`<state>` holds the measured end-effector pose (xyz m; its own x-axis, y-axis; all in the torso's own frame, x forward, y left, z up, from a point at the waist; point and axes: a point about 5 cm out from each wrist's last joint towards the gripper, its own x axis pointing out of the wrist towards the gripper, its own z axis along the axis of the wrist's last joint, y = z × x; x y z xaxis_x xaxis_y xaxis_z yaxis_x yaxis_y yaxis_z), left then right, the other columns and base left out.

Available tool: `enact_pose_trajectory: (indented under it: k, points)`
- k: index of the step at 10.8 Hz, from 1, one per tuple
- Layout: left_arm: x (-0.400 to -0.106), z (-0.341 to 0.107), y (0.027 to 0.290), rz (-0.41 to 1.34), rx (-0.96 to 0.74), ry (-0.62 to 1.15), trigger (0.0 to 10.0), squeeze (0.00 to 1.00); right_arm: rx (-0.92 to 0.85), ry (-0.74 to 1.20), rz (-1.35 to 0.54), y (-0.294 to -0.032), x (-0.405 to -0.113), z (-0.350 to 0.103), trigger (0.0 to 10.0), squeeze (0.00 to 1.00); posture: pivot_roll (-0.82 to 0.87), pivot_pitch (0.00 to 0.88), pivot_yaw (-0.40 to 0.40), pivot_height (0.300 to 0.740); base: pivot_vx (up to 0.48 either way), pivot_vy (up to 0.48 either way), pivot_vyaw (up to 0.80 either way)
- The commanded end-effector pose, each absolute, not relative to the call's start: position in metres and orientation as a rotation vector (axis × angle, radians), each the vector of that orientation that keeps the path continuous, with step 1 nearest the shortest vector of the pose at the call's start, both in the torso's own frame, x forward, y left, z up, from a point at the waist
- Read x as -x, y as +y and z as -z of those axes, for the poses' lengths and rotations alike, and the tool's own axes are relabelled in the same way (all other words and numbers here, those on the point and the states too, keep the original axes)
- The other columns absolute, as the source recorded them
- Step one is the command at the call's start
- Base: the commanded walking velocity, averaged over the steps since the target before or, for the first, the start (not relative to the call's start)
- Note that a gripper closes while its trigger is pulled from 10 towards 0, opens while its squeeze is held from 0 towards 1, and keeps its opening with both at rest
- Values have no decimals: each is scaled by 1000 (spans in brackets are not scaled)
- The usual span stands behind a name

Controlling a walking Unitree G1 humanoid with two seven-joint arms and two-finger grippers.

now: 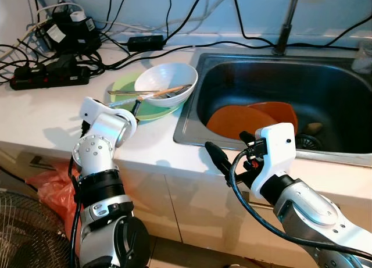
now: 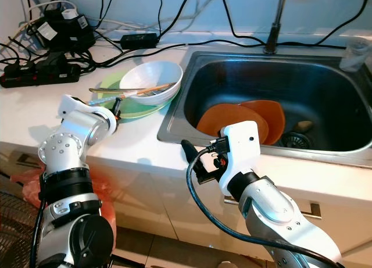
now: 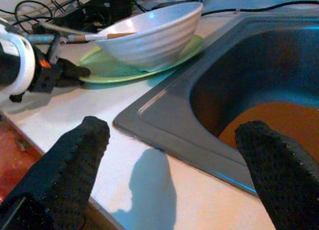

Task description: Kitchen organization

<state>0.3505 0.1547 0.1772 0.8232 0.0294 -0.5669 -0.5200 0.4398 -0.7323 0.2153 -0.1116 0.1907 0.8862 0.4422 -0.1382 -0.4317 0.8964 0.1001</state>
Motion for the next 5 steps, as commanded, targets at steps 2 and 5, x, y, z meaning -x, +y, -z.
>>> enact_pose_trajectory:
  k: [2, 5]
  points:
    - [-339, -147, 122, -344, 1067, 703, 10000, 1000, -72, 148, -466, -109, -217, -192, 10000, 0, -224, 22, 112, 740, 0, 0, 0]
    - [-341, -150, 120, -317, 1062, 705, 10000, 1000, -72, 145, -460, -110, -217, -191, 10000, 0, -227, 19, 117, 740, 0, 0, 0]
